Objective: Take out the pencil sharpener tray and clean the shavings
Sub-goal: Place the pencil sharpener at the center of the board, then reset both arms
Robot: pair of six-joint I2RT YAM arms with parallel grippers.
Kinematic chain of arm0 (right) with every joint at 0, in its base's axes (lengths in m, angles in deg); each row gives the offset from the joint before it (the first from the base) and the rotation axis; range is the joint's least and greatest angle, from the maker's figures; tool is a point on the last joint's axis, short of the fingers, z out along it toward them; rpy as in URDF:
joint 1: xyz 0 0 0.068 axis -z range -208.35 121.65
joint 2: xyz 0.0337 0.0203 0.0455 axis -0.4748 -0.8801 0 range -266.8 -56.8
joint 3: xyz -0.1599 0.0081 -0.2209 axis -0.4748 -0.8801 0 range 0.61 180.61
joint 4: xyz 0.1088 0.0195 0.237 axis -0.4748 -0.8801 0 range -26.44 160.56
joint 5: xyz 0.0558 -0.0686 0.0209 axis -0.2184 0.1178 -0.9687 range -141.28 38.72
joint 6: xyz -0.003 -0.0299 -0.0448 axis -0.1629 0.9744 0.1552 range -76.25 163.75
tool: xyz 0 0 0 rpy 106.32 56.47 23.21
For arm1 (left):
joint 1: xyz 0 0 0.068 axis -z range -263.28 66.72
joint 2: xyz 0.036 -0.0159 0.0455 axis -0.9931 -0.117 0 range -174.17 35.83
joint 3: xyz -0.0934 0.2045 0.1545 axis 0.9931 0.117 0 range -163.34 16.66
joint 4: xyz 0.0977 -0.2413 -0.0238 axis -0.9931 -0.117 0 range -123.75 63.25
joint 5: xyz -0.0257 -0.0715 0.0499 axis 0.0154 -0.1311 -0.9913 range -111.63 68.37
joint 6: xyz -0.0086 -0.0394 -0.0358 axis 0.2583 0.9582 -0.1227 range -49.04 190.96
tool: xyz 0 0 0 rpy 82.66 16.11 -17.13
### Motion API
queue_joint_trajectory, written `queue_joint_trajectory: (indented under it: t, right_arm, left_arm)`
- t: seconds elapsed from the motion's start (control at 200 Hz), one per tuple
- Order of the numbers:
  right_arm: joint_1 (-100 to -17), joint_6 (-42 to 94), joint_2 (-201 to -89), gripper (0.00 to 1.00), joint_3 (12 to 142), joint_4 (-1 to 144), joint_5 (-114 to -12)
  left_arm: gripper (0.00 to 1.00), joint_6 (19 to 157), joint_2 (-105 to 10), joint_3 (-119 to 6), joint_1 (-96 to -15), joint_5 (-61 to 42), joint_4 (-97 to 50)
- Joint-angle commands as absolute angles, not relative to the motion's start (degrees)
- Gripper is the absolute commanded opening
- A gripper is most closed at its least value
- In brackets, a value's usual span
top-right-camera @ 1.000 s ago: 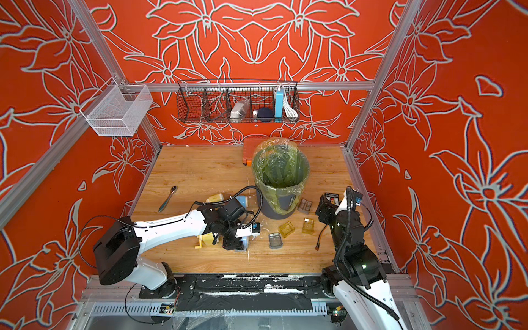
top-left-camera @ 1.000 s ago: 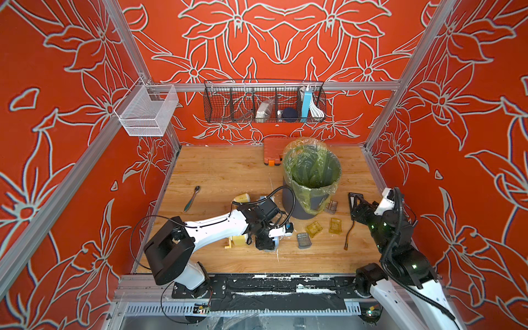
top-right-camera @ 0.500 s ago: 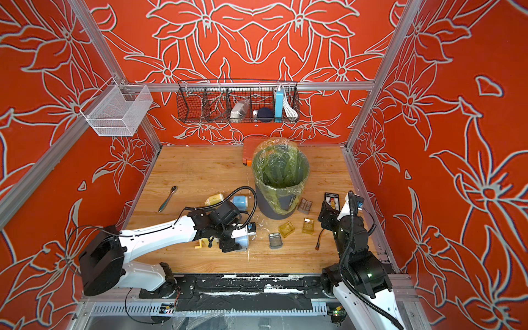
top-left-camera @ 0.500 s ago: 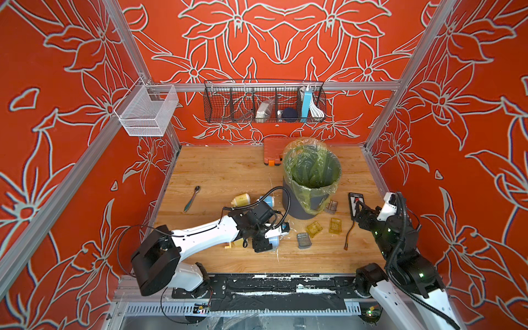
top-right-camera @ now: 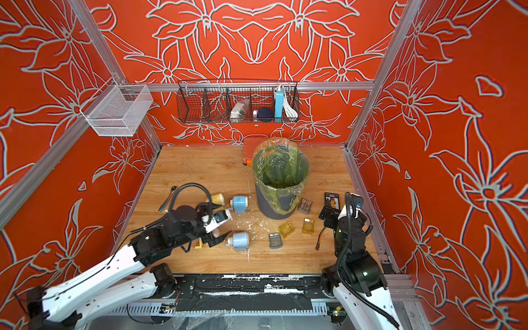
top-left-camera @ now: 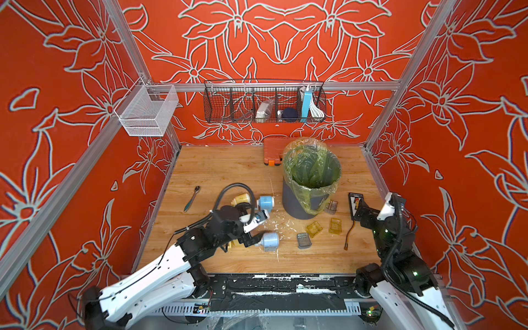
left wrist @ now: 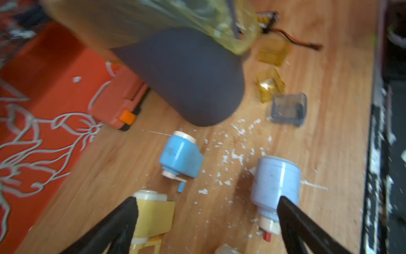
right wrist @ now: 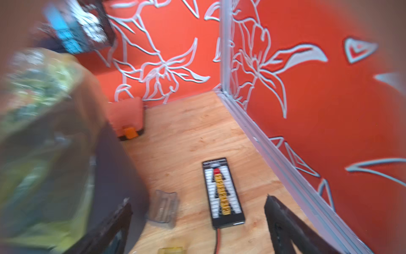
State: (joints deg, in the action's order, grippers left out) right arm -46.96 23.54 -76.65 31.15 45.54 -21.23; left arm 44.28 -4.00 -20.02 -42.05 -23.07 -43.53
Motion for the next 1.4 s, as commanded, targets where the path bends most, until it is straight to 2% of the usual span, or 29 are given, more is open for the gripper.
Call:
queue_joint_trajectory:
  t: [0.0, 0.115, 0.21, 0.315, 0.41, 0.56, 0.681, 0.721, 0.766, 0.866, 1.041, 1.106, 1.186, 1.261, 1.326, 1.396]
  right_arm:
    - [-46.4, 26.4, -82.8, 0.97, 28.0, 53.6, -14.6]
    - [-45.7, 27.3, -89.4, 0.97, 28.2, 61.6, -13.3]
    - [-43.8, 31.1, -94.7, 0.97, 28.4, 68.7, -12.0]
    - [-37.8, 32.6, -100.7, 0.97, 28.6, 73.1, -13.0]
    - [-28.8, 29.6, -107.6, 0.97, 29.5, 73.8, -21.9]
    - [-26.1, 30.8, -115.4, 0.97, 28.5, 81.7, -22.2]
    - [-26.1, 32.2, -120.2, 0.97, 23.2, 95.6, -24.5]
    - [-26.2, 30.8, -120.5, 0.97, 24.8, 91.8, -25.7]
    - [-26.2, 31.5, -122.0, 0.97, 23.5, 96.6, -28.2]
    - [-26.7, 34.2, -124.5, 0.97, 23.0, 97.4, -33.2]
    - [-27.6, 36.0, -130.2, 0.97, 15.3, 115.9, -34.0]
    - [-28.5, 37.4, -130.5, 0.97, 16.9, 112.8, -35.5]
    - [-28.6, 39.6, -132.7, 0.97, 16.4, 115.5, -40.6]
    - [-29.0, 41.3, -139.4, 0.97, 12.5, 131.8, -41.7]
    - [-29.6, 40.9, -134.5, 0.97, 13.9, 121.6, -40.9]
    - [-29.5, 40.7, -137.4, 0.97, 12.7, 128.1, -38.9]
  left_arm:
    - [0.98, 56.6, -0.8, -17.0, -53.0, -23.8, -36.5]
    - [0.98, 66.0, -1.3, -14.6, -67.9, -15.8, -31.3]
    - [0.98, 73.1, -4.6, -12.6, -77.5, -13.0, -25.5]
    - [0.98, 78.4, -7.4, -8.9, -82.8, -18.2, -17.1]
    - [0.98, 79.4, -10.2, -6.5, -86.1, -22.9, -11.3]
    - [0.98, 77.9, -15.3, -3.9, -88.4, -29.7, -3.2]
    - [0.98, 76.4, -21.3, -3.7, -89.9, -29.6, 1.6]
    - [0.98, 76.2, -23.7, -4.1, -90.3, -29.6, 2.4]
    - [0.98, 76.0, -25.3, -4.1, -90.6, -29.2, 3.5]
    - [0.98, 75.7, -27.8, -3.5, -90.9, -29.0, 6.3]
    - [0.98, 73.7, -28.6, -4.2, -91.0, -25.7, 5.9]
    - [0.98, 73.1, -28.6, -4.3, -91.0, -24.3, 6.0]
    - [0.98, 72.5, -28.1, -4.2, -91.0, -23.7, 5.1]
    - [0.98, 72.4, -27.3, -4.1, -91.0, -24.1, 3.4]
    - [0.98, 72.3, -26.6, -3.4, -91.0, -24.3, 3.9]
    - [0.98, 71.5, -26.7, -3.5, -91.1, -22.5, 3.8]
